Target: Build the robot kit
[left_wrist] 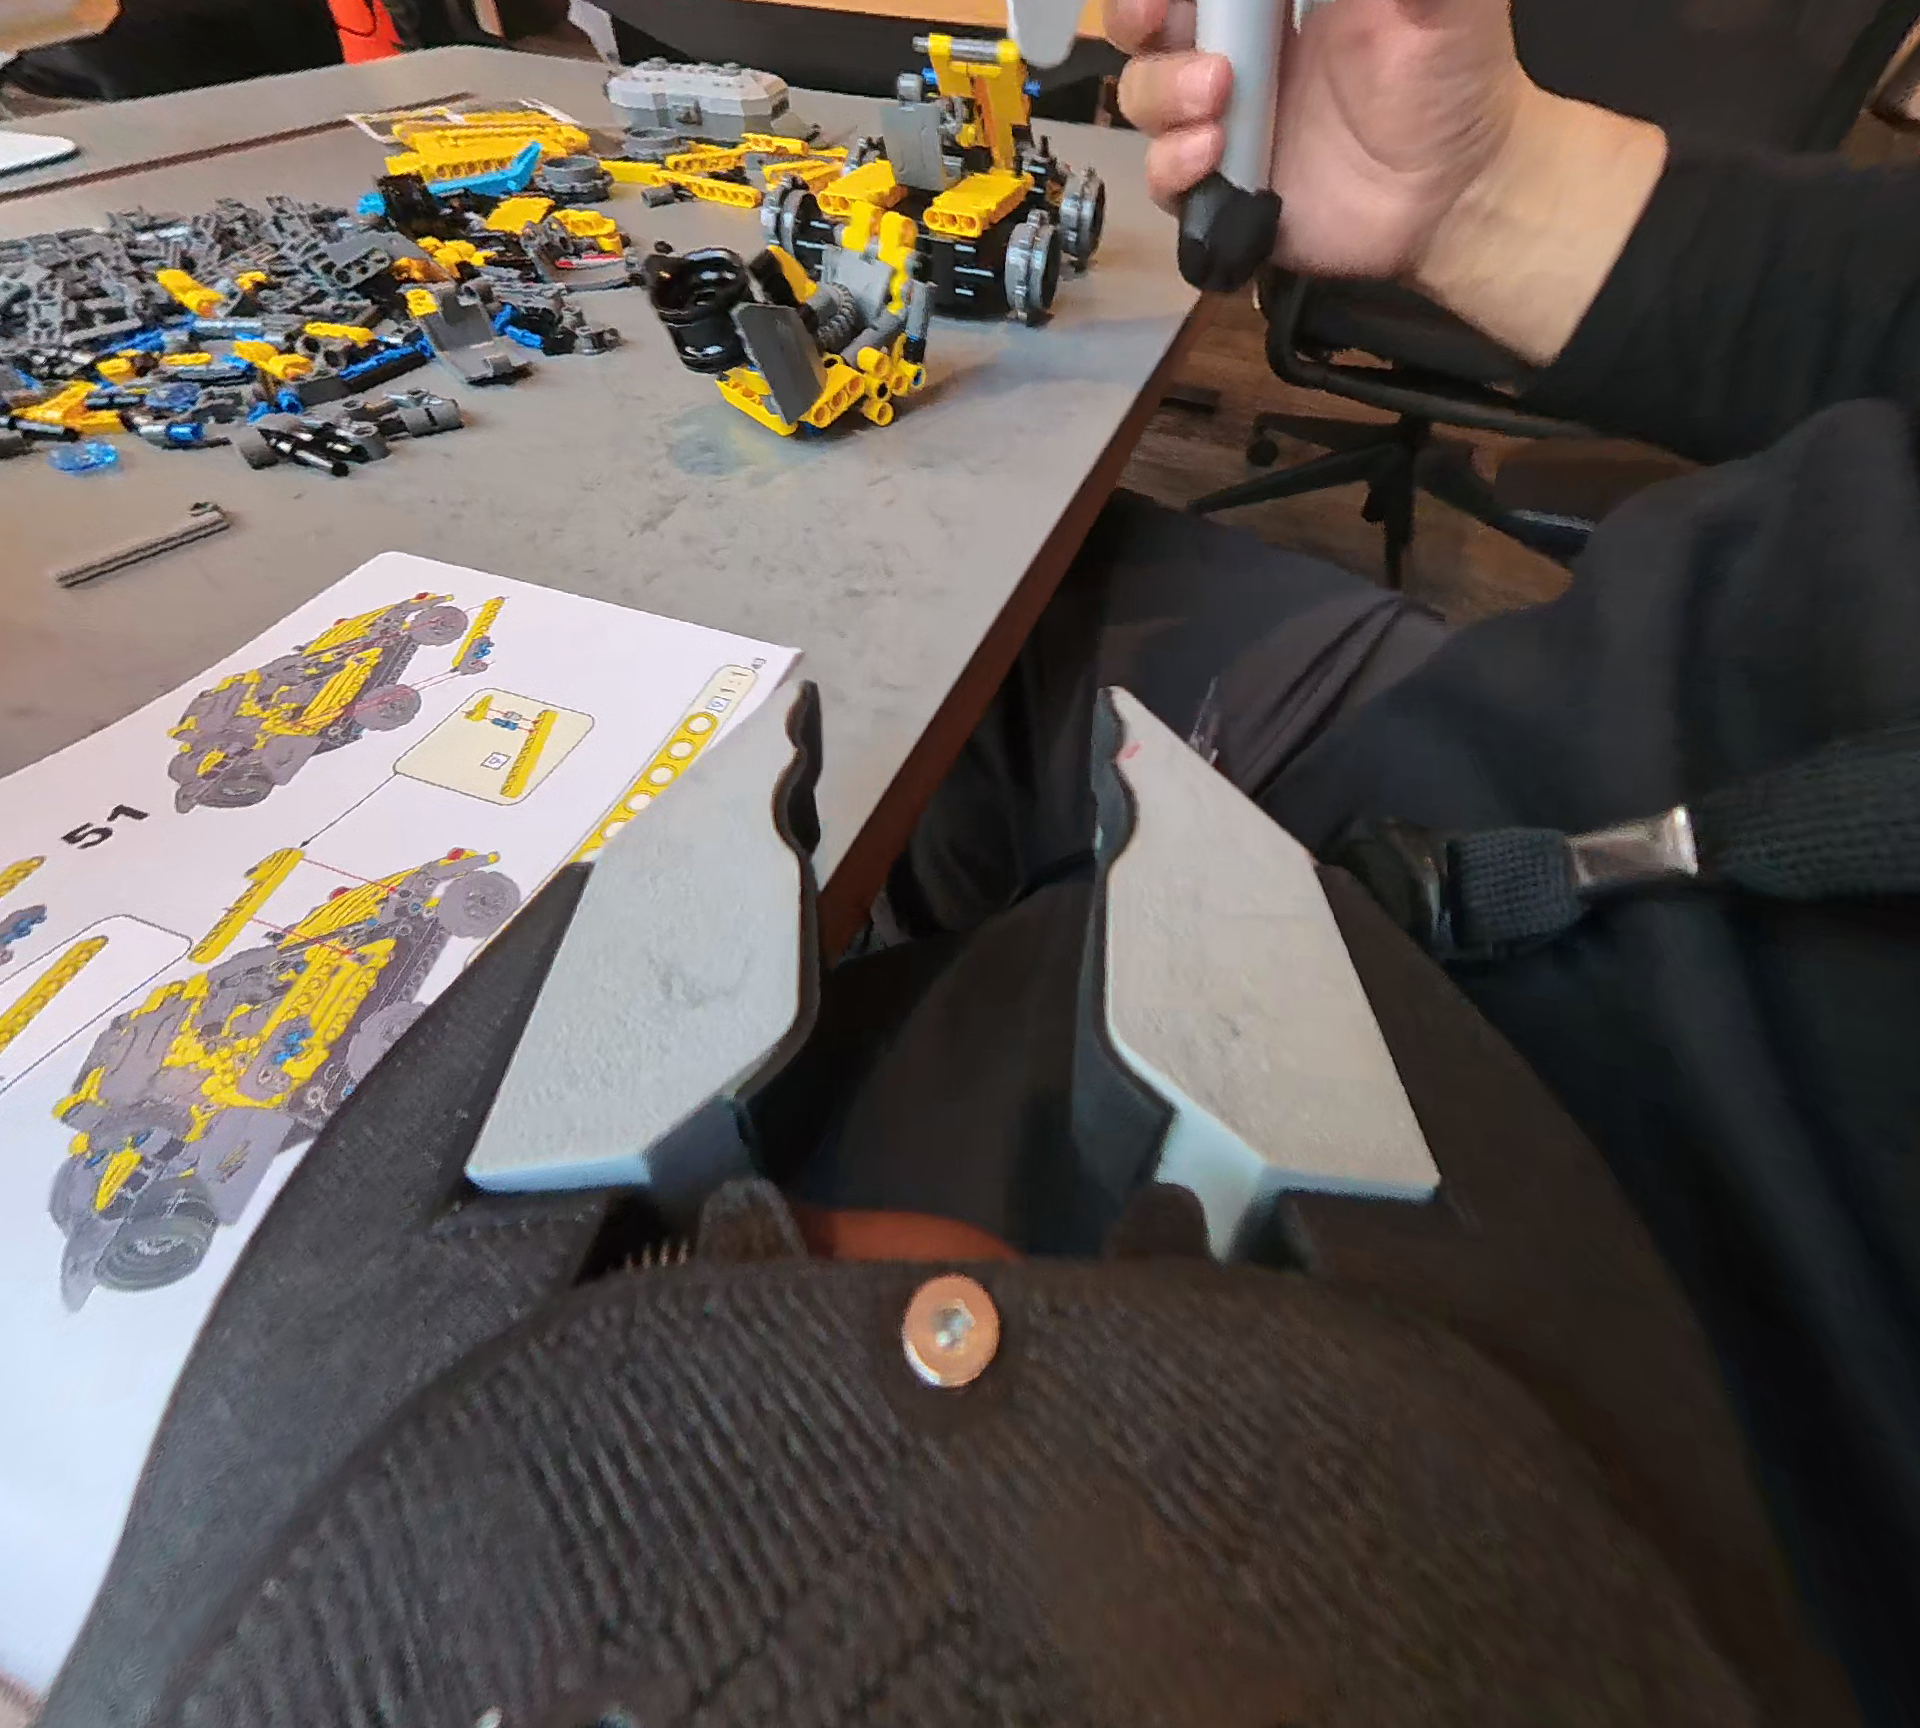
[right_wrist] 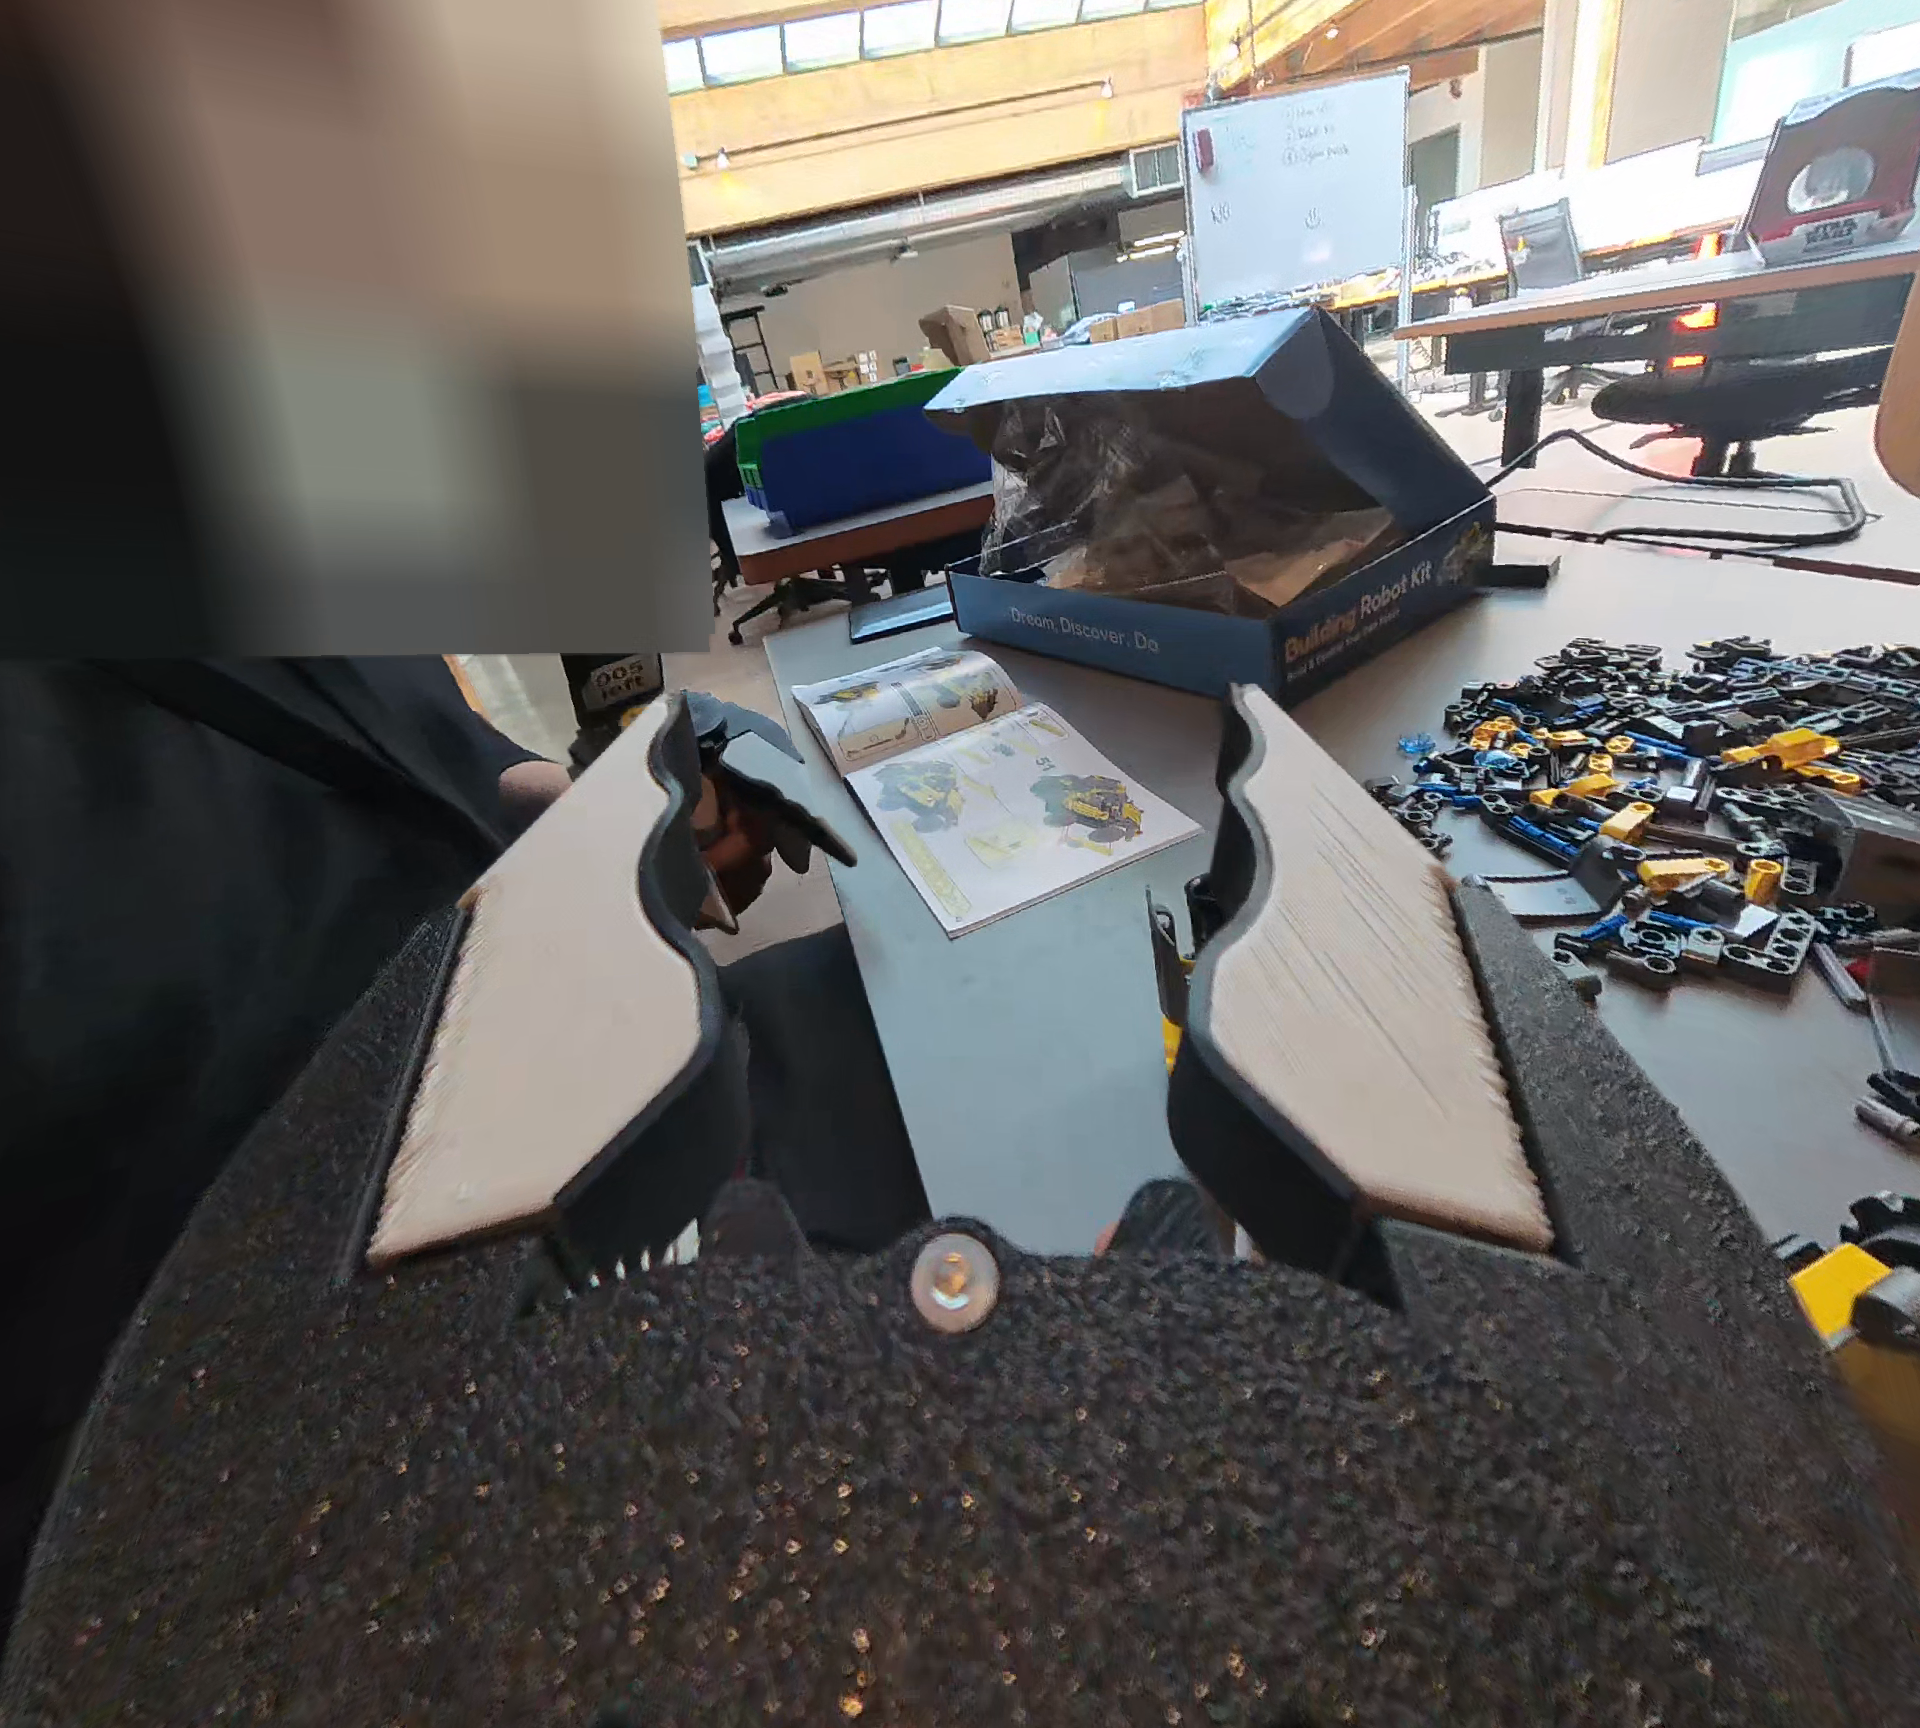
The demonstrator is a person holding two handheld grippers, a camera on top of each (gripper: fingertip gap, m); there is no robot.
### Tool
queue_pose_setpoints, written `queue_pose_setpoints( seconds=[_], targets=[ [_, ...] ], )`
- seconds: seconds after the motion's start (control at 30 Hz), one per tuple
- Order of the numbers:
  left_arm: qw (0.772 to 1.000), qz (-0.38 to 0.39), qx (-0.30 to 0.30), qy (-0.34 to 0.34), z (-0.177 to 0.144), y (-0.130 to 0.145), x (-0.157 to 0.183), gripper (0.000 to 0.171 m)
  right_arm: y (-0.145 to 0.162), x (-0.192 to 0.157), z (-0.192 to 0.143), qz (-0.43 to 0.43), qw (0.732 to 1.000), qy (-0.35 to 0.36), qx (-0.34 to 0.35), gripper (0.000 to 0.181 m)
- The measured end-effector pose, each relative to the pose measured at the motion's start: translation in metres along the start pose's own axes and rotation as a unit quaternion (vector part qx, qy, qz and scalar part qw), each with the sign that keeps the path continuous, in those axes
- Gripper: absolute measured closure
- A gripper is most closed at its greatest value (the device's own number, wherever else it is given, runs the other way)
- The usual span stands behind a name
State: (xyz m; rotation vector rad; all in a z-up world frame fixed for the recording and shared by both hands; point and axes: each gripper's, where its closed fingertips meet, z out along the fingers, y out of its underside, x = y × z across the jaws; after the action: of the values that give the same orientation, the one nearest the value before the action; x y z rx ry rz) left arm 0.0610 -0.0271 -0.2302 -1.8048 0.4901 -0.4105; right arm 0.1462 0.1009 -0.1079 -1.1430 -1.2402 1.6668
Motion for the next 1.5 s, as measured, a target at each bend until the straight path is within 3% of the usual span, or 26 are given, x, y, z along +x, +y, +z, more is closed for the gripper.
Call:
queue_pose_setpoints(
  seconds=[0.1,0.47,0.63,0.77,0.87,1.1,1.2,1.23,1.3,1.37,1.43,1.5],
  targets=[
    [0.999,-0.037,0.011,-0.003,0.002,-0.005,-0.006,0.123,0.006,0.008,0.009,-0.004,1.0,0.018,-0.019,0.083],
    [0.999,-0.047,0.006,0.013,0.003,-0.016,-0.017,0.125,-0.003,0.034,0.053,-0.033,0.997,0.064,-0.035,0.084],
    [0.993,-0.098,0.059,-0.007,-0.012,-0.037,-0.035,0.133,0.0,0.039,0.077,-0.039,0.996,0.05,-0.061,0.084],
    [0.988,-0.147,0.053,-0.003,-0.014,-0.032,-0.047,0.133,0.002,0.041,0.102,-0.05,0.995,0.035,-0.074,0.084],
    [0.988,-0.149,0.046,-0.009,-0.016,-0.029,-0.051,0.13,0.009,0.04,0.117,-0.059,0.993,0.025,-0.098,0.084],
    [0.983,-0.146,0.083,-0.069,-0.039,-0.041,-0.073,0.141,0.014,0.025,0.139,-0.069,0.989,-0.022,-0.127,0.084],
    [0.982,-0.081,0.048,-0.161,-0.071,-0.036,-0.109,0.15,0.007,0.01,0.149,-0.102,0.986,-0.03,-0.131,0.093],
    [0.978,-0.045,0.027,-0.203,-0.088,-0.032,-0.126,0.162,0.007,0.005,0.154,-0.11,0.984,-0.031,-0.136,0.099],
    [0.963,-0.018,-0.005,-0.269,-0.124,-0.023,-0.154,0.166,0.016,-0.011,0.168,-0.113,0.98,-0.051,-0.155,0.114],
    [0.965,-0.058,-0.055,-0.249,-0.138,-0.001,-0.156,0.168,0.035,-0.031,0.187,-0.103,0.975,-0.074,-0.18,0.128],
    [0.95,-0.092,-0.129,-0.269,-0.146,0.032,-0.162,0.171,0.057,-0.053,0.214,-0.069,0.973,-0.089,-0.202,0.13],
    [0.938,-0.099,-0.18,-0.279,-0.147,0.058,-0.158,0.171,0.089,-0.07,0.238,-0.05,0.963,-0.091,-0.248,0.145]
  ],
)
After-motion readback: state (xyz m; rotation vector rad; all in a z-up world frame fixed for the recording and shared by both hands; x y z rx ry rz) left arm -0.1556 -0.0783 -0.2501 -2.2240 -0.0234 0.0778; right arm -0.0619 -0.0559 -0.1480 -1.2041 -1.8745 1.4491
